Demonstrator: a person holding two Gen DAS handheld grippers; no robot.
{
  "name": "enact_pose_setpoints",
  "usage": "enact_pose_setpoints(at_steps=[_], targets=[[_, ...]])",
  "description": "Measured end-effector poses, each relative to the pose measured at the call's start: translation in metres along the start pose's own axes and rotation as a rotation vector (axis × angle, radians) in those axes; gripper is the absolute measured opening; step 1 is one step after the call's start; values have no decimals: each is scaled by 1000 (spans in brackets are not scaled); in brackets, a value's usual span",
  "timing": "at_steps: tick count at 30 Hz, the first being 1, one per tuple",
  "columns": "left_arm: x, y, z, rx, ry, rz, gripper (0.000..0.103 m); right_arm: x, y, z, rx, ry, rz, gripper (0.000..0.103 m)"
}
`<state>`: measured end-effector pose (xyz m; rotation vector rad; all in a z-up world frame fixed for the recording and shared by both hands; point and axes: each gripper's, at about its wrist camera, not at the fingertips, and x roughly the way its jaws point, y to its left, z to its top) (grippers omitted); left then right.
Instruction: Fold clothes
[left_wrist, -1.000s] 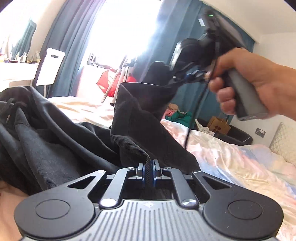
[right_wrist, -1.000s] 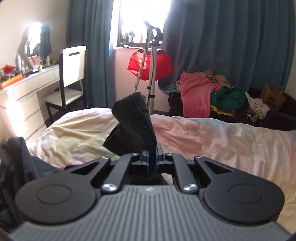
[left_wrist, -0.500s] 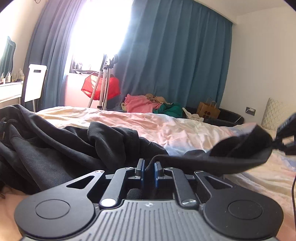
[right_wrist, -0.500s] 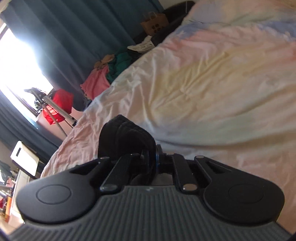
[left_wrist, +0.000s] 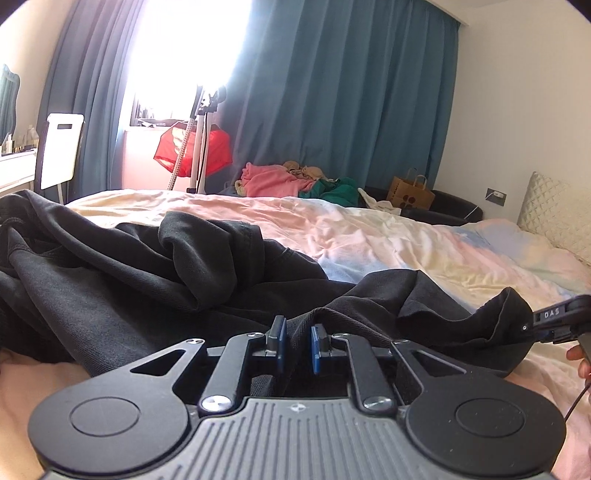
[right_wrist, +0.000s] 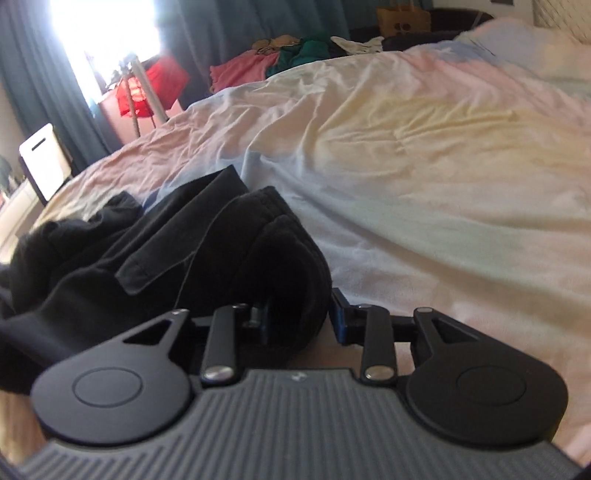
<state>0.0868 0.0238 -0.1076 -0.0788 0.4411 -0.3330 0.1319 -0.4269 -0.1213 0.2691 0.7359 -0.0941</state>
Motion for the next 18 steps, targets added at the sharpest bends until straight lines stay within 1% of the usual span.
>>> enact_pose_setpoints(at_steps=[2,4,6,9,11,12,15,16,17,18], targets=[[3,3,1,-11,6,0,14,1,15,-4,-127,-7,-40,52],[5,3,0,-15,10,-3,14,2,29,-7,-236,-13,-92,55],[8,4,0,-14,9,-3,14,3,41,-8,-336,-53,-162,60],[10,7,0,-28,14,-8,14,2,53,-7,-447,-125,-231,60],[11,9,1,-44,19,-13,14,1,57,-5,-482,-167,-252,60],[12,11,1,-52,21,-16,14,3,57,-3,-474,-172,-249,60],[14,13,1,-64,23,-21,14,13,50,6,-387,-137,-159,60],[15,13,1,-68,24,-21,15,17,46,9,-340,-127,-129,59],[16,14,1,-73,25,-20,15,18,42,12,-294,-128,-104,53],[16,15,1,-78,26,-20,15,19,38,15,-248,-130,-80,31]])
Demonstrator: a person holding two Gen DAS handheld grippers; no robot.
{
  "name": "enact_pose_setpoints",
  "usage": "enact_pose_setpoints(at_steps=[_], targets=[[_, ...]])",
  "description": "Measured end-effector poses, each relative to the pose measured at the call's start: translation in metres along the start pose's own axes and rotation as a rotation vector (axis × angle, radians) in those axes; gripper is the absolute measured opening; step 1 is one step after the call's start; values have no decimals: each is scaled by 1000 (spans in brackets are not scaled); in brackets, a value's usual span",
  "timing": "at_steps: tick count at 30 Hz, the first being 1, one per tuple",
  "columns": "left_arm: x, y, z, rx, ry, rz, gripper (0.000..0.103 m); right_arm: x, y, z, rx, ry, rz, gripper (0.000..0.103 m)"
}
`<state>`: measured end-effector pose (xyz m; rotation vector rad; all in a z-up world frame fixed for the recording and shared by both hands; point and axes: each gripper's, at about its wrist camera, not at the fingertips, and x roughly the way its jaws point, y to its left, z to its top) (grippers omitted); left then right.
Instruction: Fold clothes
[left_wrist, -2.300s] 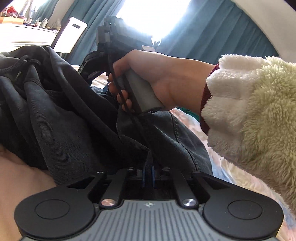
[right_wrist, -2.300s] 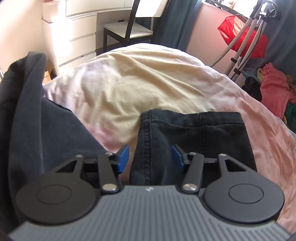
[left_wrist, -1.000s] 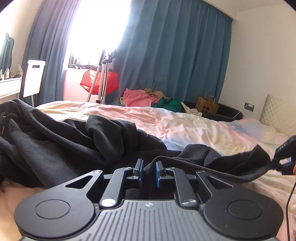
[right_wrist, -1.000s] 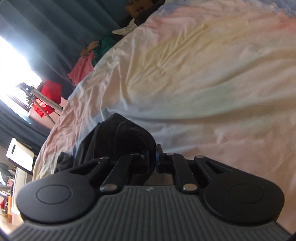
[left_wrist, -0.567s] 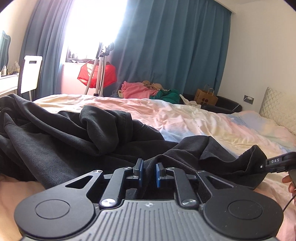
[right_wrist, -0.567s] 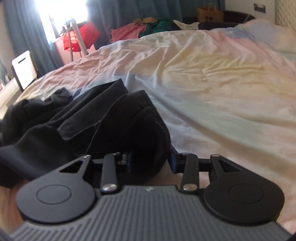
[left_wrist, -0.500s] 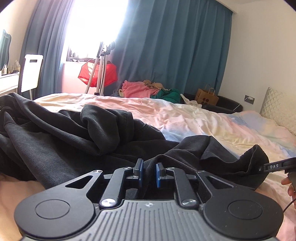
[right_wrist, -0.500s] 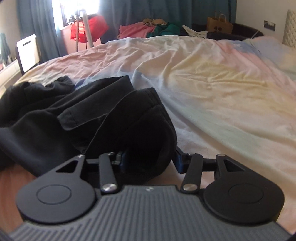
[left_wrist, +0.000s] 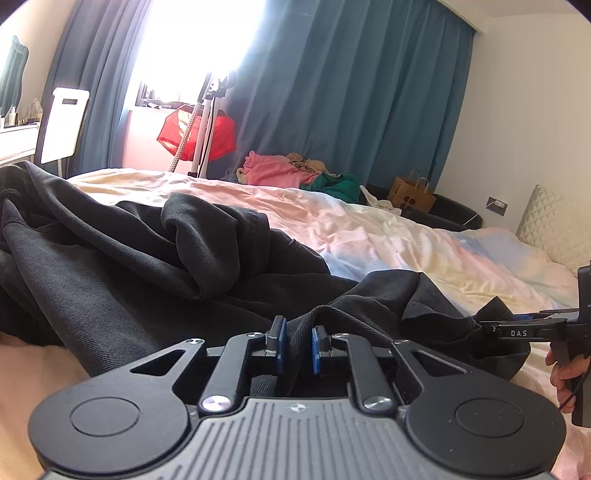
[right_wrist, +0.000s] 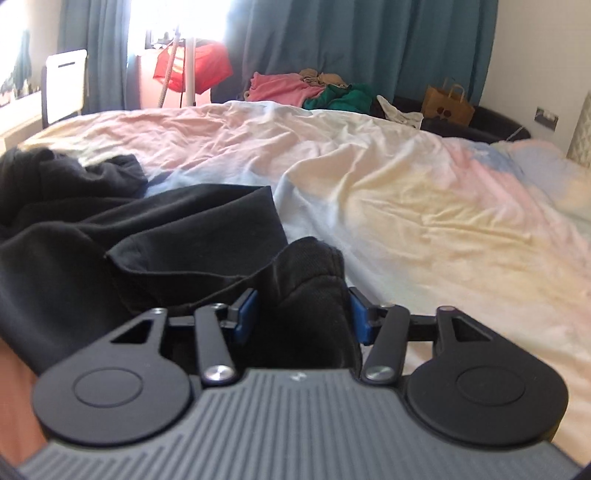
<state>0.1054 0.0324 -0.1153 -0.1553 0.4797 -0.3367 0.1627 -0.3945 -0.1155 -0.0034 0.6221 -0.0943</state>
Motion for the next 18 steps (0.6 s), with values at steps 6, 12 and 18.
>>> enact_pose_setpoints(at_steps=[6,12,18], targets=[[2,4,1,-44,-4,-10,15,-7,-27,3,234,-64,-1,9],[-2,4,6,-93,-47,-74,17,-17,-95,-25,776,-124,-195,9],[-2,-16,0,38,-45,-73,19,-12,-130,-69,1114,-27,-143,9]])
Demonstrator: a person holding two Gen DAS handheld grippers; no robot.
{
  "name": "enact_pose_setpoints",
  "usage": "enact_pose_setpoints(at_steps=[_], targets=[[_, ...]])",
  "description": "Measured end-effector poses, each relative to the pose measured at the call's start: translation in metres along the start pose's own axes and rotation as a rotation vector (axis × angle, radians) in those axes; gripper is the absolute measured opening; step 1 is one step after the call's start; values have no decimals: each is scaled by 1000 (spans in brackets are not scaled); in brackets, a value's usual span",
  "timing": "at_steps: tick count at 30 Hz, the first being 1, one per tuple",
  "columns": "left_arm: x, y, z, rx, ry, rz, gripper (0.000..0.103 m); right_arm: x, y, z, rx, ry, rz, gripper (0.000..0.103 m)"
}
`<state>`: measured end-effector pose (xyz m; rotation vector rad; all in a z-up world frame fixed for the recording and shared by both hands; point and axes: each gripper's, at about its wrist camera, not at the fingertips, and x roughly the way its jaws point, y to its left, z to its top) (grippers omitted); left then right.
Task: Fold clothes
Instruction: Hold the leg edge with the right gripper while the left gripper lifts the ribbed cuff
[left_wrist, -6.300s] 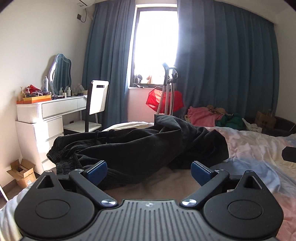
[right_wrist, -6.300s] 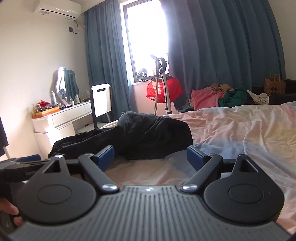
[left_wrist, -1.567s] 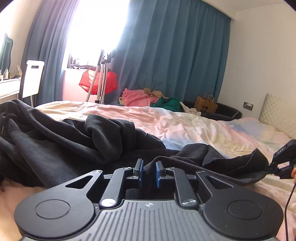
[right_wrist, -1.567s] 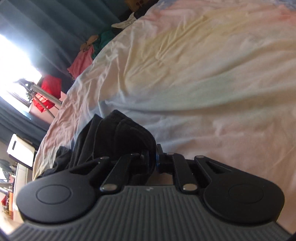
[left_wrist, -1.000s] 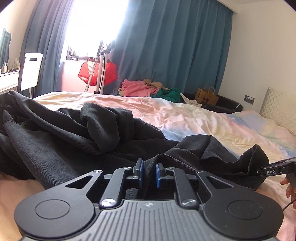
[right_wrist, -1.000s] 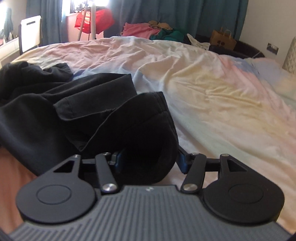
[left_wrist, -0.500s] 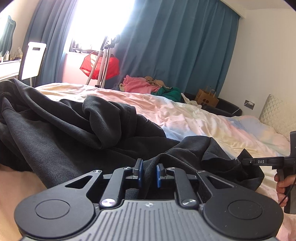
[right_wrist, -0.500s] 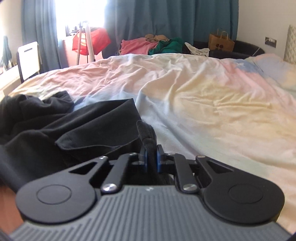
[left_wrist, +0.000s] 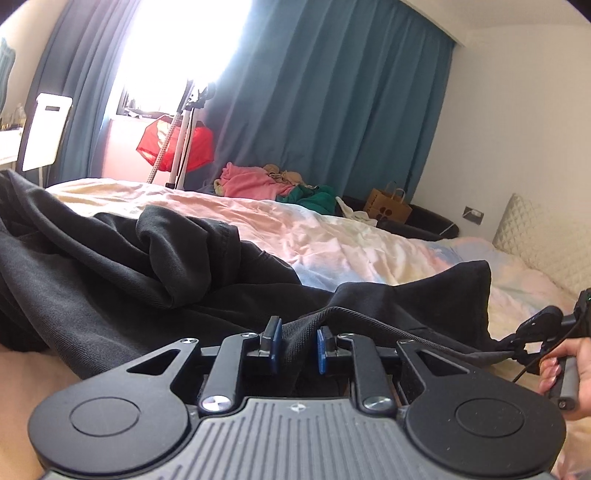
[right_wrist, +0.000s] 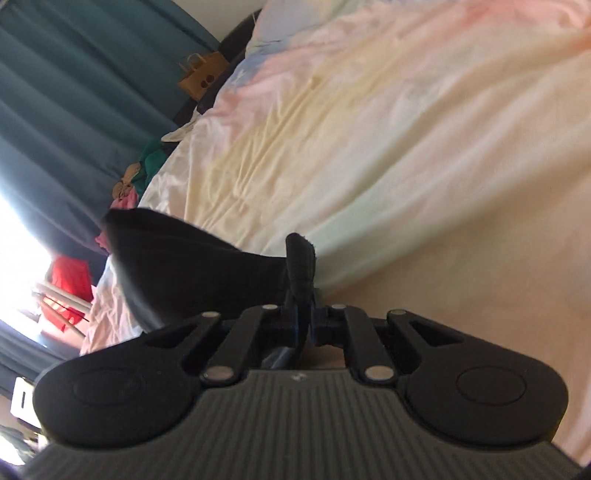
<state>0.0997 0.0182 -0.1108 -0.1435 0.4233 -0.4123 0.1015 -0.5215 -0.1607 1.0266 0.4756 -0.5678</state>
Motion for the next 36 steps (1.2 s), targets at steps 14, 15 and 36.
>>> enact_pose_setpoints(at_steps=[14,15,36], targets=[[2,19,-1,-110,103,-3,49,15,0,-5,87,154,121,43],[-2,24,1,-148,115,2,54,17,0,-7,106,159,124,43],[-57,248,-37,-1502,-194,293,88,19,14,1,12,26,120,7]])
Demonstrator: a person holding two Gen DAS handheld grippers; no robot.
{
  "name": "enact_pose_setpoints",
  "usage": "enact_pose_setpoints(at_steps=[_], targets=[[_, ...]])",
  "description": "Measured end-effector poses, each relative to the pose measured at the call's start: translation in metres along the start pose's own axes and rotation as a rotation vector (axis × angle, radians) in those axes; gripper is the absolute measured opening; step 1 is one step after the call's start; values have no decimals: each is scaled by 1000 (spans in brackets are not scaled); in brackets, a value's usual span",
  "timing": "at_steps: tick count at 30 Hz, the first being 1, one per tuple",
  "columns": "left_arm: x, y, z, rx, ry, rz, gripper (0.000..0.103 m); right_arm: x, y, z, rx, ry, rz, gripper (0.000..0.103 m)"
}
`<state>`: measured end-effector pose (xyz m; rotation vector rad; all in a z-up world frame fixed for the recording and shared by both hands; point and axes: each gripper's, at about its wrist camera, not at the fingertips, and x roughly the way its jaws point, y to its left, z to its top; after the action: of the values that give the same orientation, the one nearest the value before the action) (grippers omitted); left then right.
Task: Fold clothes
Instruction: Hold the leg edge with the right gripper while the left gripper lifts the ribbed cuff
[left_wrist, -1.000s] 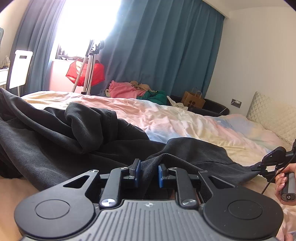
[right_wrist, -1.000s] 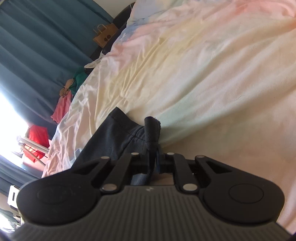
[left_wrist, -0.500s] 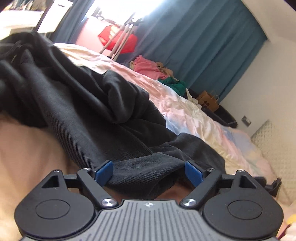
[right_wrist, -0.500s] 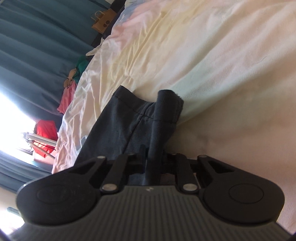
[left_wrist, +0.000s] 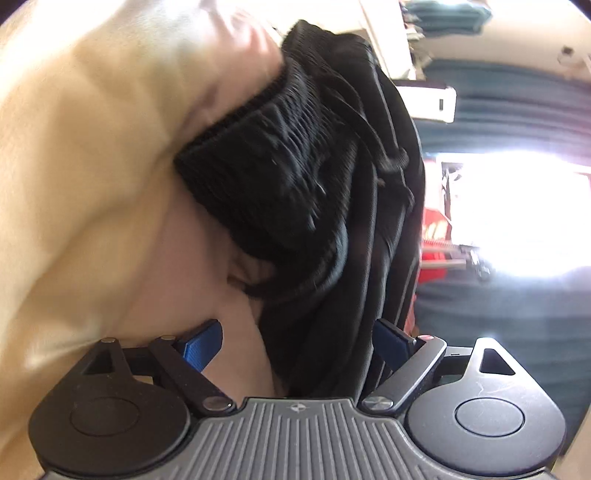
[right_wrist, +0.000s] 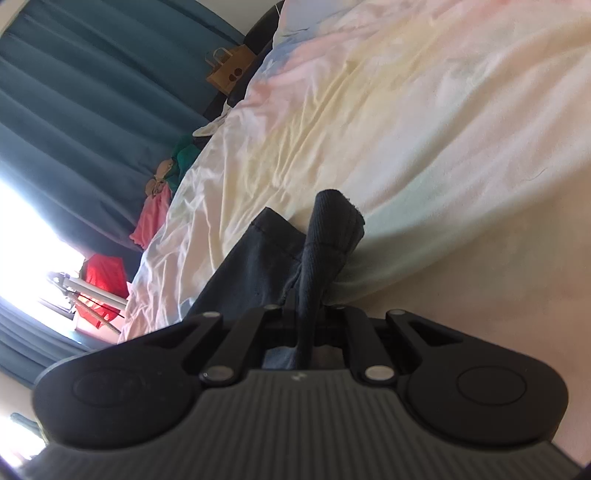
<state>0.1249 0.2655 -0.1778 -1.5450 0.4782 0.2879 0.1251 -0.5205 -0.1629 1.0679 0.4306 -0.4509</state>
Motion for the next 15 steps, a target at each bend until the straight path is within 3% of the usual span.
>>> enact_pose_setpoints(at_steps=[3,6,8,11,15], targets=[[10,-12,13,4,-39,-2,86,3,-3,2,20,-8,10,7],[18,-19,25,10,-57,41,70,4,-6,5,34,-21,24,7],[20,-18,33,-5,-38,39,46,6,-9,6,49,-23,32,7],[9,-23,49,24,-22,41,28,7,-13,9,82,-29,46,7],[-13,-58,54,156,-38,61,18,4,-17,14,108,-48,63,7]])
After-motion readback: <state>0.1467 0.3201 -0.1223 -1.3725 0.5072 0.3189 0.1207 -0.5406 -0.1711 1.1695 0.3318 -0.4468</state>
